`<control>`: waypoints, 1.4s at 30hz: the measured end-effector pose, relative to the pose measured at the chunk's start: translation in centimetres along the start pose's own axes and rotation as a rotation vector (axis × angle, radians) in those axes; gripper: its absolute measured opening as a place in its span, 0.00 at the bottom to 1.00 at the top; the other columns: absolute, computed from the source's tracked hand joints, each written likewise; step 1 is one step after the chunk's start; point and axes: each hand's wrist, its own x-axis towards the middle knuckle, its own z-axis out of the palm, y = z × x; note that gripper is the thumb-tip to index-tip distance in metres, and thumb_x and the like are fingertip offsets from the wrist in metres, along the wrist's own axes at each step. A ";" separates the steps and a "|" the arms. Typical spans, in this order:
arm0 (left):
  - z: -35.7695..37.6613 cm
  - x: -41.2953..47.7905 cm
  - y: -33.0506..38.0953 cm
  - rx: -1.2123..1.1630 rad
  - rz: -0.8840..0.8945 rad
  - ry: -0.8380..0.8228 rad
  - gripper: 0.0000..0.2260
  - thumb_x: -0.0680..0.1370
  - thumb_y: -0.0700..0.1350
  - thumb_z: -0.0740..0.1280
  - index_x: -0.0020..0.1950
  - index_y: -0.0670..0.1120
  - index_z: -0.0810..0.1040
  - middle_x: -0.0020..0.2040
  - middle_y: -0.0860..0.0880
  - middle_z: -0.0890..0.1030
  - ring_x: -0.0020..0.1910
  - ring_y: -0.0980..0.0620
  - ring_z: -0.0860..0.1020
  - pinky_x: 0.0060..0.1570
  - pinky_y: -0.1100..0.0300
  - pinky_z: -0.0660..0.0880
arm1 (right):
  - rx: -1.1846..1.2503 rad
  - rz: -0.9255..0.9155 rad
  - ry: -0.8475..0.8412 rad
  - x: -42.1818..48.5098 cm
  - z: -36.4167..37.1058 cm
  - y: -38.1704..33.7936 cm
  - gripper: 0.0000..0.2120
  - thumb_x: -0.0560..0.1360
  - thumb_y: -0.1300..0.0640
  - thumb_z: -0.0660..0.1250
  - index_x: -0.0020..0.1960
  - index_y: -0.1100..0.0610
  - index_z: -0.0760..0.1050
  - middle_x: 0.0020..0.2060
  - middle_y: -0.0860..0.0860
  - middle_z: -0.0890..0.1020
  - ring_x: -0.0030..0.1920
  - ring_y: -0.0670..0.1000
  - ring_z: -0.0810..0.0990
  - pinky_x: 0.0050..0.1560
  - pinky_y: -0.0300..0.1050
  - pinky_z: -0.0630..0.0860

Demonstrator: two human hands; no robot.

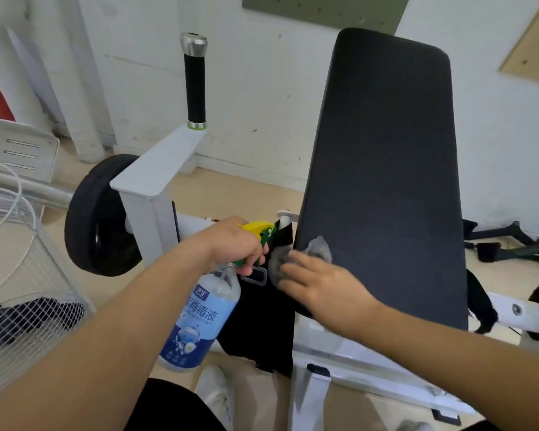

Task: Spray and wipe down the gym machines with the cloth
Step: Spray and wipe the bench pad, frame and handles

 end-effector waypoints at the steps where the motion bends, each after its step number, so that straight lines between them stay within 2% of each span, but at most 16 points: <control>1: 0.4 -0.2 -0.2 0.000 -0.007 0.005 0.12 0.70 0.26 0.61 0.46 0.36 0.80 0.43 0.39 0.82 0.25 0.51 0.74 0.24 0.65 0.71 | 0.003 -0.060 -0.024 -0.9 0.6 -1.0 0.15 0.77 0.61 0.58 0.54 0.54 0.82 0.56 0.53 0.82 0.66 0.59 0.76 0.62 0.50 0.75; 4: 1.9 -1.4 -1.2 -0.021 -0.032 0.019 0.13 0.69 0.26 0.61 0.45 0.38 0.80 0.42 0.40 0.81 0.26 0.51 0.74 0.25 0.65 0.72 | 0.016 -0.186 -0.104 -1.9 1.0 -1.8 0.11 0.79 0.61 0.60 0.50 0.54 0.81 0.56 0.53 0.81 0.68 0.60 0.74 0.59 0.53 0.76; 6: 3.3 -2.5 -1.9 -0.025 -0.033 0.016 0.13 0.69 0.26 0.61 0.43 0.39 0.80 0.41 0.41 0.80 0.26 0.50 0.74 0.24 0.66 0.72 | 0.007 -0.176 -0.109 -1.0 -0.1 -0.2 0.12 0.80 0.59 0.58 0.51 0.53 0.80 0.56 0.52 0.81 0.66 0.58 0.75 0.55 0.52 0.78; 8: 4.5 -3.3 -2.6 -0.059 -0.023 0.030 0.12 0.68 0.28 0.62 0.42 0.41 0.80 0.39 0.42 0.79 0.25 0.50 0.74 0.26 0.65 0.72 | 0.020 0.003 -0.014 0.7 -1.6 2.9 0.14 0.77 0.60 0.57 0.53 0.54 0.81 0.56 0.52 0.82 0.63 0.58 0.78 0.53 0.52 0.80; 11: 5.0 -3.6 -3.0 -0.140 -0.012 0.080 0.11 0.63 0.34 0.64 0.41 0.43 0.80 0.40 0.43 0.79 0.29 0.48 0.76 0.32 0.61 0.74 | 0.103 0.425 0.110 2.5 -4.0 8.3 0.20 0.73 0.69 0.61 0.60 0.54 0.81 0.63 0.52 0.81 0.66 0.59 0.76 0.60 0.56 0.79; 14: 4.6 -3.5 -3.2 -0.168 -0.036 0.083 0.10 0.64 0.33 0.63 0.41 0.42 0.78 0.38 0.42 0.77 0.32 0.46 0.73 0.31 0.60 0.72 | 0.157 0.568 0.173 3.9 -5.1 11.3 0.20 0.76 0.67 0.61 0.63 0.54 0.79 0.66 0.51 0.79 0.65 0.57 0.76 0.62 0.56 0.76; 16: 4.7 -3.6 -3.1 -0.153 -0.069 0.060 0.09 0.64 0.33 0.63 0.42 0.40 0.76 0.36 0.42 0.77 0.29 0.48 0.71 0.29 0.60 0.69 | 0.215 0.555 0.169 5.3 -5.3 11.7 0.19 0.77 0.65 0.59 0.63 0.53 0.79 0.64 0.50 0.79 0.62 0.57 0.78 0.60 0.54 0.76; 18: 4.9 -3.7 -3.2 -0.120 -0.101 0.047 0.10 0.60 0.36 0.63 0.40 0.39 0.74 0.33 0.43 0.78 0.25 0.49 0.71 0.29 0.61 0.68 | 0.263 0.497 0.056 6.2 -4.5 11.2 0.19 0.77 0.64 0.59 0.62 0.52 0.79 0.62 0.50 0.80 0.61 0.56 0.78 0.61 0.54 0.75; 20: 4.8 -3.8 -3.5 -0.096 -0.116 0.057 0.07 0.58 0.39 0.63 0.35 0.41 0.73 0.31 0.42 0.78 0.26 0.47 0.72 0.34 0.58 0.70 | 0.264 0.371 -0.080 5.9 -2.9 9.3 0.20 0.74 0.65 0.58 0.60 0.52 0.80 0.59 0.51 0.80 0.62 0.56 0.76 0.62 0.56 0.74; 22: 4.2 -4.2 -3.6 -0.128 -0.125 0.095 0.05 0.60 0.38 0.64 0.34 0.41 0.75 0.34 0.40 0.78 0.28 0.47 0.72 0.38 0.56 0.71 | 0.244 0.228 -0.085 4.4 -1.1 6.6 0.19 0.71 0.64 0.57 0.56 0.55 0.81 0.57 0.53 0.80 0.62 0.58 0.75 0.64 0.56 0.72; 26: 2.3 -4.2 -4.2 -0.268 -0.077 0.190 0.11 0.71 0.26 0.61 0.45 0.37 0.79 0.42 0.39 0.80 0.28 0.51 0.74 0.24 0.66 0.71 | 0.185 -0.059 -0.048 0.0 0.7 -0.1 0.10 0.74 0.63 0.63 0.52 0.57 0.81 0.53 0.55 0.81 0.62 0.60 0.76 0.65 0.54 0.71; 31: 2.6 -4.3 -4.3 -0.215 -0.044 0.173 0.12 0.70 0.26 0.61 0.44 0.38 0.80 0.44 0.40 0.81 0.29 0.48 0.73 0.25 0.65 0.71 | 0.035 -0.398 -0.168 -0.9 0.8 -1.8 0.10 0.78 0.60 0.60 0.43 0.53 0.79 0.42 0.50 0.79 0.51 0.58 0.77 0.59 0.53 0.72; 33: 3.0 -4.2 -4.0 -0.205 -0.039 0.163 0.12 0.70 0.26 0.61 0.45 0.38 0.81 0.44 0.40 0.81 0.29 0.48 0.74 0.25 0.64 0.72 | 0.007 -0.311 -0.164 1.1 0.0 0.8 0.10 0.77 0.58 0.59 0.46 0.52 0.79 0.45 0.50 0.80 0.53 0.58 0.77 0.57 0.54 0.73; 37: 3.0 -3.8 -2.3 -0.208 -0.024 0.175 0.12 0.71 0.26 0.61 0.48 0.35 0.81 0.45 0.39 0.83 0.28 0.49 0.74 0.25 0.64 0.72 | 0.050 0.068 -0.175 4.4 -2.3 6.9 0.19 0.75 0.59 0.54 0.57 0.52 0.81 0.55 0.50 0.82 0.61 0.57 0.77 0.63 0.54 0.73; 39: 2.5 -3.3 -1.1 -0.253 0.010 0.198 0.13 0.70 0.25 0.60 0.45 0.36 0.81 0.44 0.38 0.82 0.24 0.51 0.73 0.24 0.64 0.71 | 0.084 0.099 -0.095 3.3 -2.1 5.3 0.21 0.74 0.58 0.52 0.56 0.53 0.82 0.56 0.51 0.82 0.62 0.57 0.77 0.61 0.53 0.76; 42: 1.6 -2.4 1.5 -0.251 0.062 0.215 0.13 0.70 0.25 0.60 0.45 0.37 0.81 0.44 0.38 0.83 0.24 0.52 0.74 0.24 0.64 0.71 | 0.103 0.004 -0.027 -1.0 -1.0 0.2 0.18 0.76 0.58 0.55 0.56 0.50 0.82 0.56 0.49 0.82 0.64 0.55 0.77 0.58 0.48 0.78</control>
